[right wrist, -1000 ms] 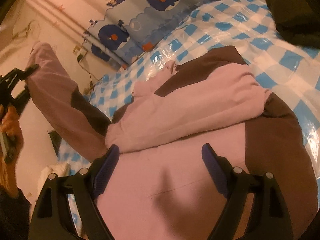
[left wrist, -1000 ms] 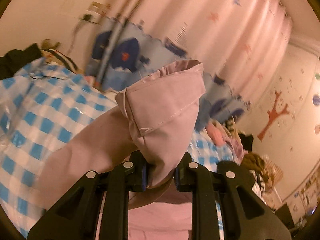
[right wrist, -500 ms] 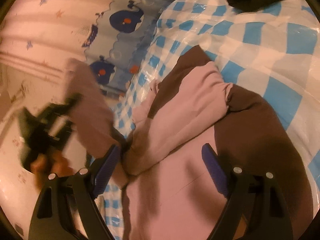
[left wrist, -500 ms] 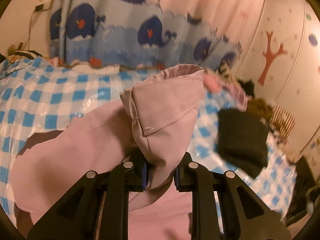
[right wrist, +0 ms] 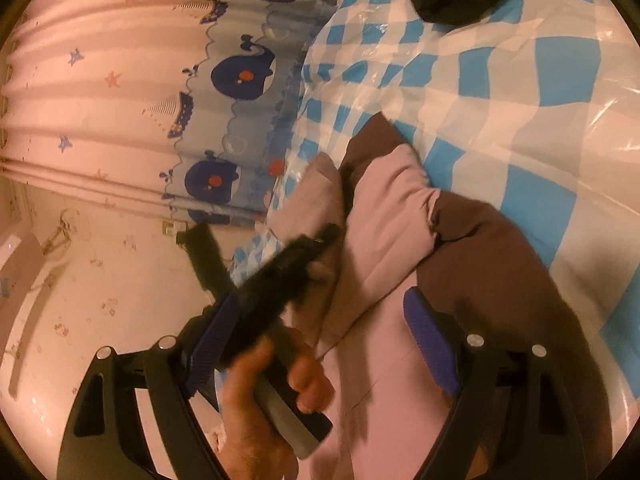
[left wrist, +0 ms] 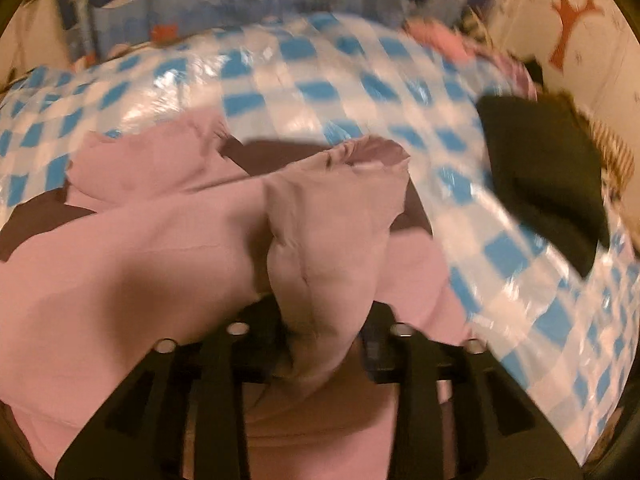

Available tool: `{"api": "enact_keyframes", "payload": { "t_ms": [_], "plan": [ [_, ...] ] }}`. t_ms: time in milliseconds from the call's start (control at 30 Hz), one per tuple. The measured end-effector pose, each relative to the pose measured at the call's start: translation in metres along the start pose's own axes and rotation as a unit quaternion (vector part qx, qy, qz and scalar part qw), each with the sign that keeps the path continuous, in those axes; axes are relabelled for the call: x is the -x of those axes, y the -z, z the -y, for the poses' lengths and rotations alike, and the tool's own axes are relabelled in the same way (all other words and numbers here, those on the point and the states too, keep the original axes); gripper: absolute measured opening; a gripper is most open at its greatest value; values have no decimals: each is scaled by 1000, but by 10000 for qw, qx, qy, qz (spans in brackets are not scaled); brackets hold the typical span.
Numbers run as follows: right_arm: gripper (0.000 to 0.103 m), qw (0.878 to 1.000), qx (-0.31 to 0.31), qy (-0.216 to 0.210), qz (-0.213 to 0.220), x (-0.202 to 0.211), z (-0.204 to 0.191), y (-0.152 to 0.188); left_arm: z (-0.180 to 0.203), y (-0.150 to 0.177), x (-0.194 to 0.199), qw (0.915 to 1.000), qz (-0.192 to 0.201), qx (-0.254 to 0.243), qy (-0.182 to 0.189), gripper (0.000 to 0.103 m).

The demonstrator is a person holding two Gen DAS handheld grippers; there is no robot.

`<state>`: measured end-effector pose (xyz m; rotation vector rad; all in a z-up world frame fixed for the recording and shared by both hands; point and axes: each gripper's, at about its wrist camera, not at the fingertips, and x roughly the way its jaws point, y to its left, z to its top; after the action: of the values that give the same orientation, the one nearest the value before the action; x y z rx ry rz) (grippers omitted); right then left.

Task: Fold large clothes
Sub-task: 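Carry the held sleeve across the jacket body with the left tool, then lay the sleeve on the jacket body and open the left tool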

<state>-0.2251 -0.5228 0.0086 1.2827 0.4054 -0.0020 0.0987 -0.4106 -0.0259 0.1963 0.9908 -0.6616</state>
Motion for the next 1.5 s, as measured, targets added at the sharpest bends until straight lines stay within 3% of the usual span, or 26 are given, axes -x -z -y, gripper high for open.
{"api": "enact_keyframes", "payload": {
  "t_ms": [33, 100, 267, 333, 433, 500, 567, 667, 800, 833, 867, 900, 933, 1000, 1033, 1067, 1167, 1300, 1367, 1467, 1500],
  "plan": [
    [81, 10000, -63, 3, 72, 3, 3, -2, 6, 2, 2, 9999, -21, -131, 84, 50],
    [81, 9997, -163, 8, 181, 7, 7, -4, 14, 5, 11, 9992, -10, -302, 267, 57],
    [81, 9992, -203, 72, 336, 12, 9, -6, 12, -5, 65, 9969, 342, -390, 592, 60],
    [81, 9979, 151, 353, 521, 17, -3, -7, -10, -14, 98, 9947, 668, -150, 771, 63],
    [81, 9870, 1249, 680, 752, 19, -48, -2, -73, -23, 146, 9890, 1200, 478, 718, 69],
    [84, 9685, 2245, 840, 681, 0, -89, 4, -135, -24, 169, 9823, 1463, 1037, 541, 69],
    [86, 9374, 3294, 1057, 394, -46, -132, 10, -189, -19, 177, 9730, 1571, 1615, 505, 69],
    [86, 9000, 4123, 1411, -80, -123, -162, 13, -240, -12, 165, 9655, 1519, 2068, 443, 69],
    [86, 8480, 4739, 2297, -590, -203, -147, 17, -272, 0, 114, 9676, 1095, 2260, 255, 69],
    [86, 8333, 4747, 2736, -736, -219, -126, 15, -280, 8, 96, 9676, 919, 2345, 168, 69],
    [86, 8279, 4625, 3044, -898, -229, -100, 9, -286, 19, 82, 9675, 769, 2405, 124, 69],
    [86, 8304, 4468, 3153, -1067, -232, -77, 4, -292, 29, 64, 9675, 638, 2439, 206, 65],
    [86, 8446, 4255, 2980, -1296, -233, -51, -2, -295, 38, 53, 9685, 593, 2399, 322, 59],
    [85, 8354, 4476, 2917, -1287, -228, -40, 5, -289, 50, 37, 9771, 459, 2073, 137, 57],
    [85, 8236, 4604, 3047, -1298, -228, -44, 9, -284, 51, 37, 9798, 404, 1956, 2, 57],
    [85, 8207, 4611, 3106, -1317, -227, -49, 9, -282, 49, 40, 9807, 367, 1918, -62, 57],
    [85, 8319, 4638, 2868, -1028, -211, -75, 6, -277, 39, 72, 9809, 579, 1853, -145, 57],
    [87, 8257, 4944, 2658, -554, -207, -112, 5, -287, 25, 113, 9768, 1096, 1824, -226, 62],
    [87, 8257, 4781, 2940, -559, -222, -105, -10, -302, 23, 109, 9736, 1043, 2015, -252, 63],
    [87, 8179, 4414, 3574, -925, -252, -55, -30, -325, 39, 73, 9700, 578, 2350, -216, 63],
    [88, 8260, 4294, 3478, -1112, -259, -38, -33, -330, 47, 55, 9706, 380, 2375, -66, 63]
  ]
}}
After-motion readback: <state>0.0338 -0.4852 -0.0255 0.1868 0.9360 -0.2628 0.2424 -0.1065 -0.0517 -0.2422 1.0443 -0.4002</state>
